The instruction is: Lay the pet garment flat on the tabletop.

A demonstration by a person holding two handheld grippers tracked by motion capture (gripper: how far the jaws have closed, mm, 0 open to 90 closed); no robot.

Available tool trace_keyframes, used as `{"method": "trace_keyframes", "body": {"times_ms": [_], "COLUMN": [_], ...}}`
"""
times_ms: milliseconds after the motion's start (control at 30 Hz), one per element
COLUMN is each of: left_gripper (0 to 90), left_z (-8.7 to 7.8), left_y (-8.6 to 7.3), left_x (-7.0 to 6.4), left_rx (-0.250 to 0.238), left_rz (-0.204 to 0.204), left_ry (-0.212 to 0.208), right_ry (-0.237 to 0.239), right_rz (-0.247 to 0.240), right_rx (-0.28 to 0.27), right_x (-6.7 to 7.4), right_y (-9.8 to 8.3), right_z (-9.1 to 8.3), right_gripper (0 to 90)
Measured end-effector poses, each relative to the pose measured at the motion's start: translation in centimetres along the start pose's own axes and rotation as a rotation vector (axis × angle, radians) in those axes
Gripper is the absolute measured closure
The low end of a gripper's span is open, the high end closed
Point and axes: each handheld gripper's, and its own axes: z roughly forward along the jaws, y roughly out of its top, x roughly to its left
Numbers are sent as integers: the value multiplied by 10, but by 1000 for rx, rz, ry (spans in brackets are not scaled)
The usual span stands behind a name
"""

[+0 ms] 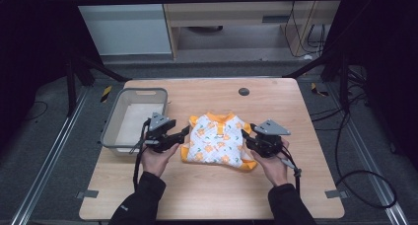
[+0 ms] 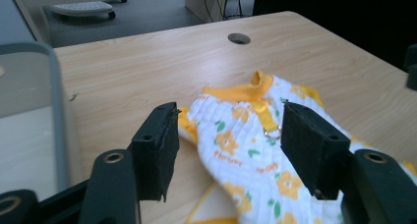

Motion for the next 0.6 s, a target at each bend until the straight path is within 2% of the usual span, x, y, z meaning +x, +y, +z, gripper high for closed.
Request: {"method": "trace_keyframes", "body": {"times_ms": [33, 67, 133, 267, 367, 400, 500, 600], "left_gripper": [365, 362, 352, 347, 345, 346, 343, 344], "left_z": [0, -9, -15, -22, -22, -20, -17, -13], "left_y": [0, -9, -19, -40, -54, -57, -63, -68], "left_x": [0, 3, 5, 6, 6, 5, 3, 0], "left_rx": [0, 29, 53, 93, 120, 140, 156, 181], "left_rz": [0, 22, 46, 57, 52, 57, 61, 96], "left_ry": [0, -10, -5, -4, -11, -12, -13, -13], "right_ry": [13, 30, 55, 81, 96, 101, 115, 123], "right_rz": [3, 7, 9, -8, -12, -12, -6, -7], "right_rx": [-2, 7, 17, 34, 54, 55, 75, 95], "right_x": [-1, -2, -4, -3, -2, -2, 0, 3], "right_y": [-3, -5, -12, -27, -38, -41, -52, -60], "right_z": [-6, -11, -21, -37, -44, -47, -49, -46], "right_gripper": [548, 536, 508, 463, 429, 419, 404, 391]}}
